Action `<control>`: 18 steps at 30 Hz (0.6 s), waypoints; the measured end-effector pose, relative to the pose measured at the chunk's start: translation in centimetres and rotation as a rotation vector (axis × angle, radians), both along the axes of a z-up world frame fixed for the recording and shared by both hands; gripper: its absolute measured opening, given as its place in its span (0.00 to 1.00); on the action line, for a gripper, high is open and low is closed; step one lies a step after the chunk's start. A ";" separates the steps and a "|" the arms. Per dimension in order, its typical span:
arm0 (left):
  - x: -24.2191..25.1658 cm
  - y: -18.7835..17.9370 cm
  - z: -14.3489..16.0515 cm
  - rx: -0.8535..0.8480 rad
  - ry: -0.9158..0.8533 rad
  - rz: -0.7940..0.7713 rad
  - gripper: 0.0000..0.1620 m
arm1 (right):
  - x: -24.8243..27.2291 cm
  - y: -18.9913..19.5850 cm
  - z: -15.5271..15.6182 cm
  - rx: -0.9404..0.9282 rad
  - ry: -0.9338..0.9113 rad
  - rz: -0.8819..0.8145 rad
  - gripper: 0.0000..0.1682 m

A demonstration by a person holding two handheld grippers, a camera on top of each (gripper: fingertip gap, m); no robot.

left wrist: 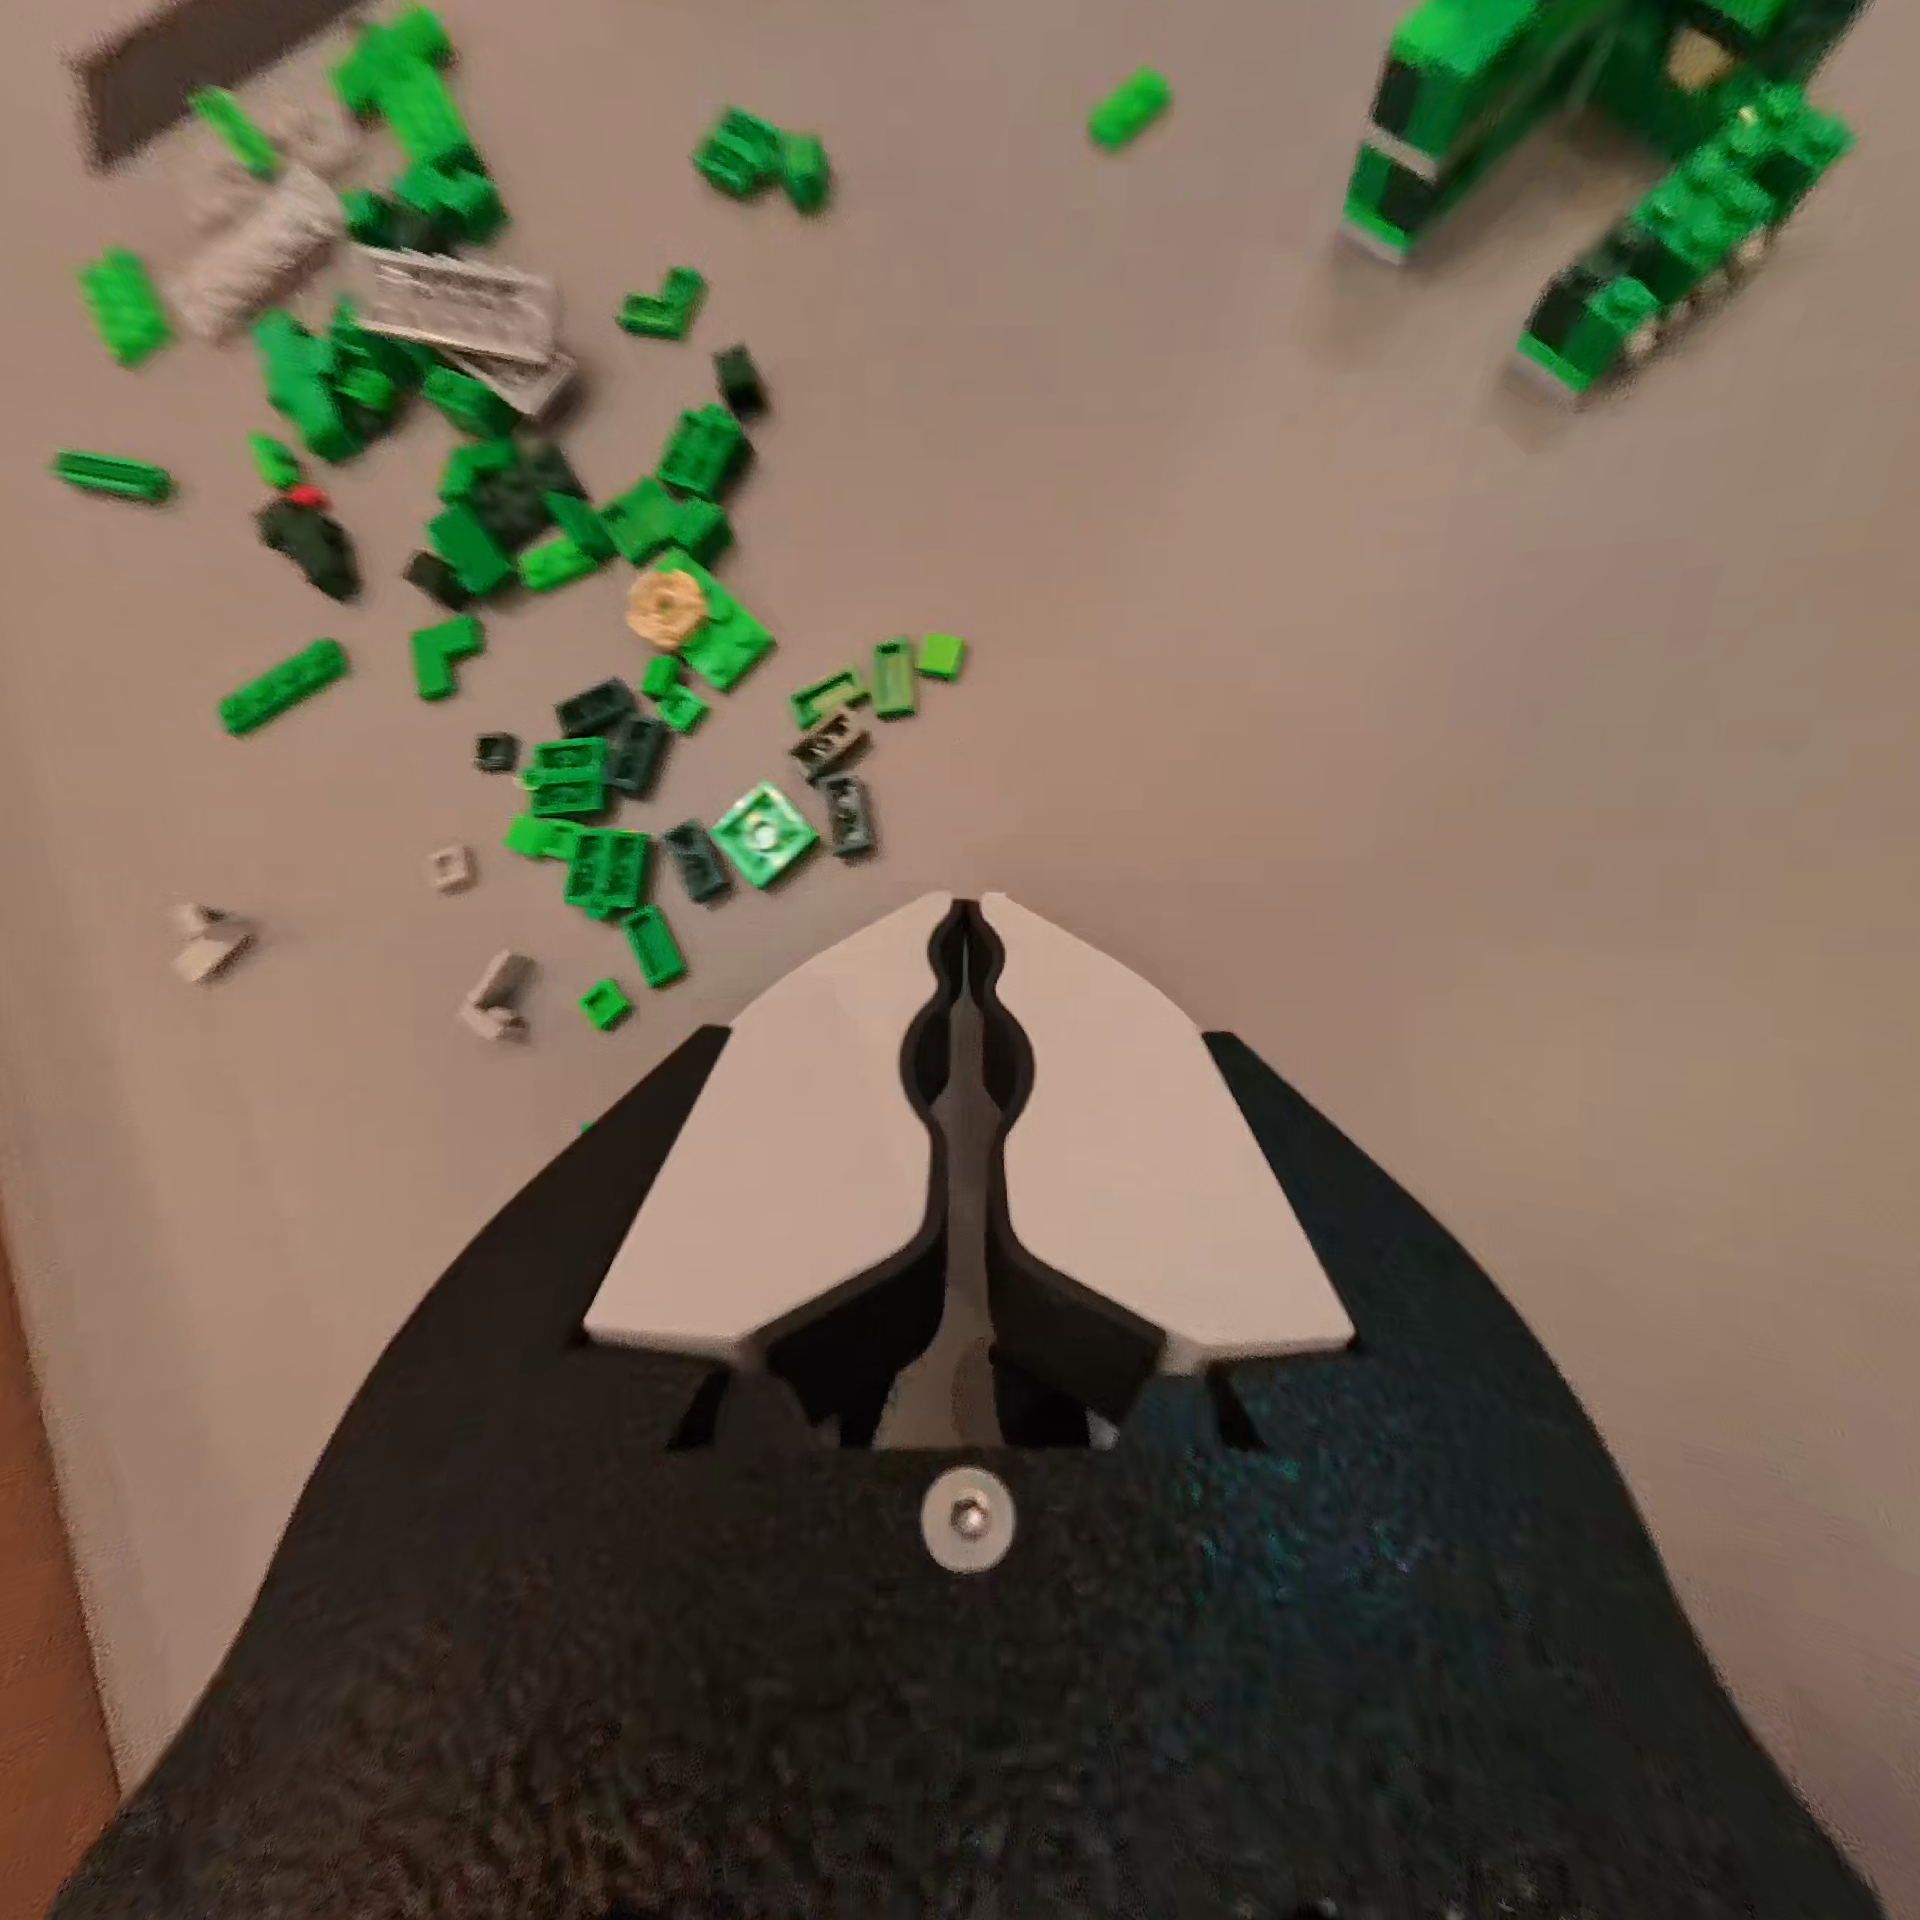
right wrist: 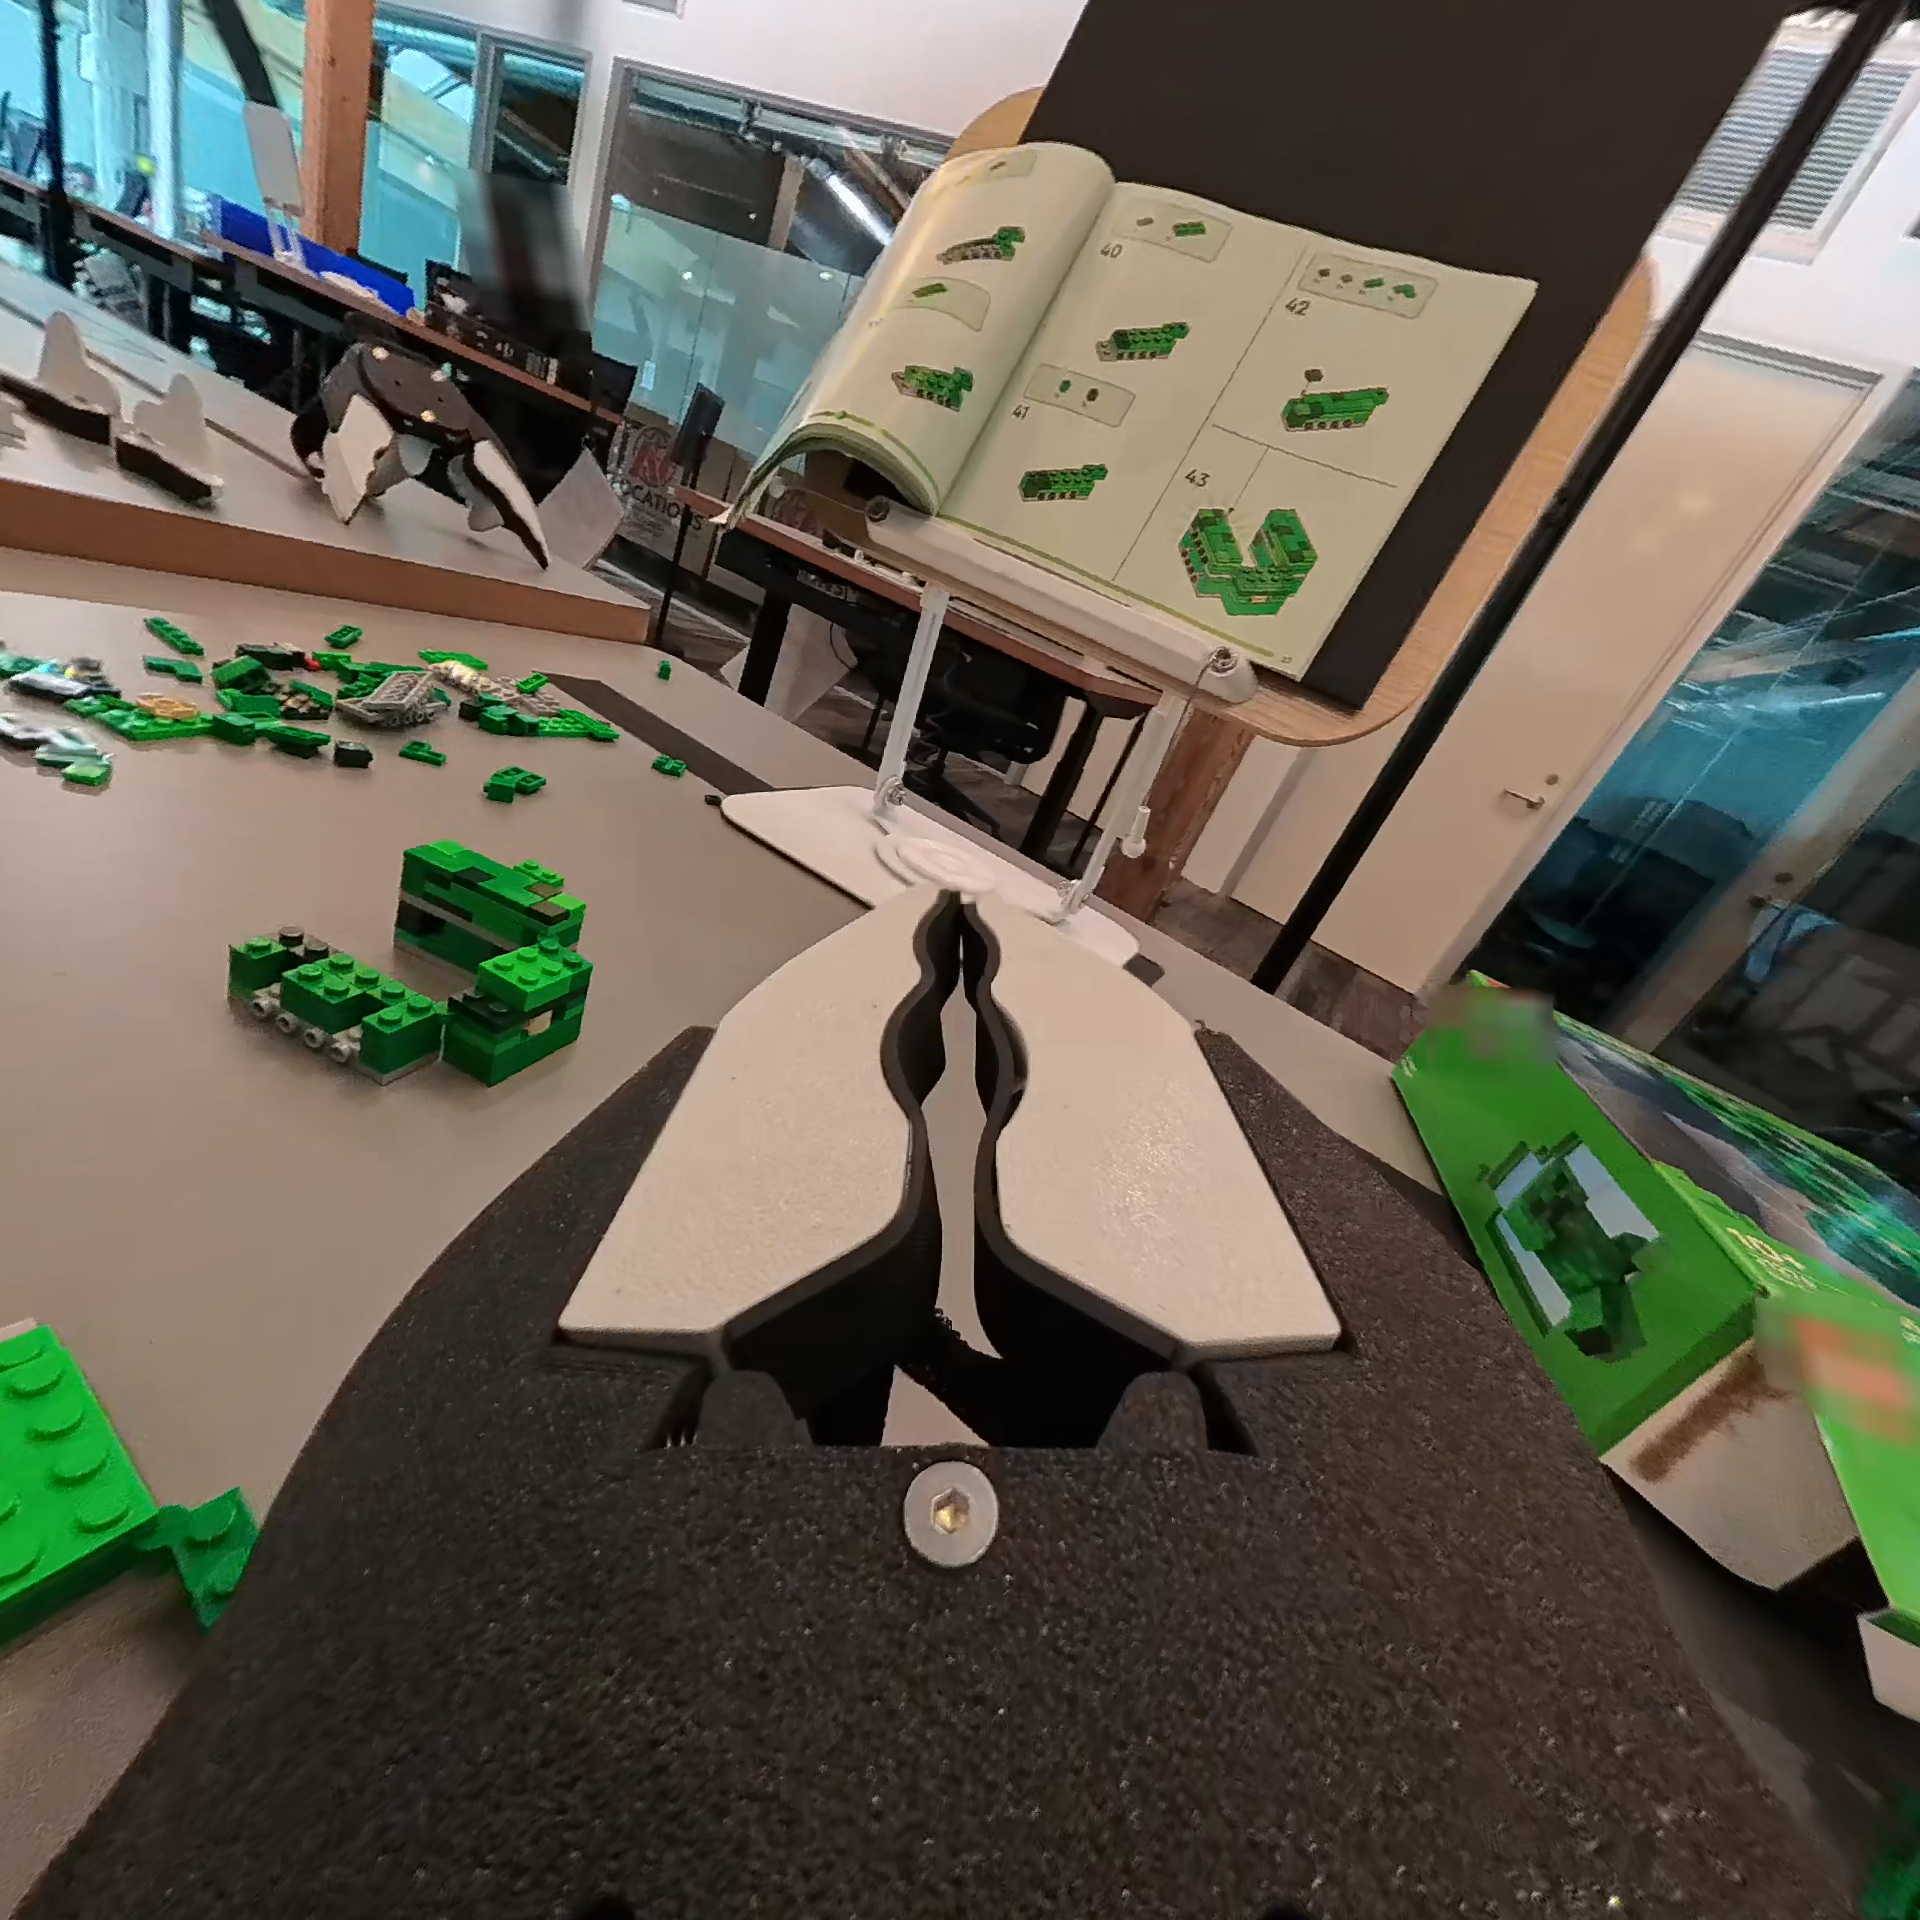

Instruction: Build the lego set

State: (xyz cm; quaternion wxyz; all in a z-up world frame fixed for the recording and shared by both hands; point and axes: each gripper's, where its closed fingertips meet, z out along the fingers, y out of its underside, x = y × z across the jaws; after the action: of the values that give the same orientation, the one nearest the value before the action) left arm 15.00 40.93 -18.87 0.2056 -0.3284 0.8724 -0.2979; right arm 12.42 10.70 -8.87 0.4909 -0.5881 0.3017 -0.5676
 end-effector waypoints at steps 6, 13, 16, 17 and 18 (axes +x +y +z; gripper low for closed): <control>0.7 0.2 -0.2 0.040 -0.038 0.030 0.04 | -0.1 -1.0 0.6 0.061 -0.029 -0.029 0.01; 2.0 0.7 -0.6 0.072 -0.050 0.126 0.10 | 0.0 -1.2 0.7 0.081 -0.028 -0.032 0.03; 2.4 0.1 -0.7 0.050 -0.057 0.109 0.07 | 0.1 -1.2 0.6 0.091 -0.023 -0.030 0.04; 2.5 -0.1 -0.7 0.036 -0.051 0.108 0.07 | 0.1 -1.2 0.7 0.094 -0.026 -0.030 0.04; 2.7 -0.3 -0.7 0.026 -0.046 0.112 0.07 | 0.1 -1.3 0.8 0.100 -0.031 -0.034 0.05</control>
State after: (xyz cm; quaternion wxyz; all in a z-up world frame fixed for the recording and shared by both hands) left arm 17.72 40.63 -19.61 0.2461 -0.3672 0.8515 -0.2818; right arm 12.52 9.39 -8.11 0.5146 -0.5487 0.3318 -0.5693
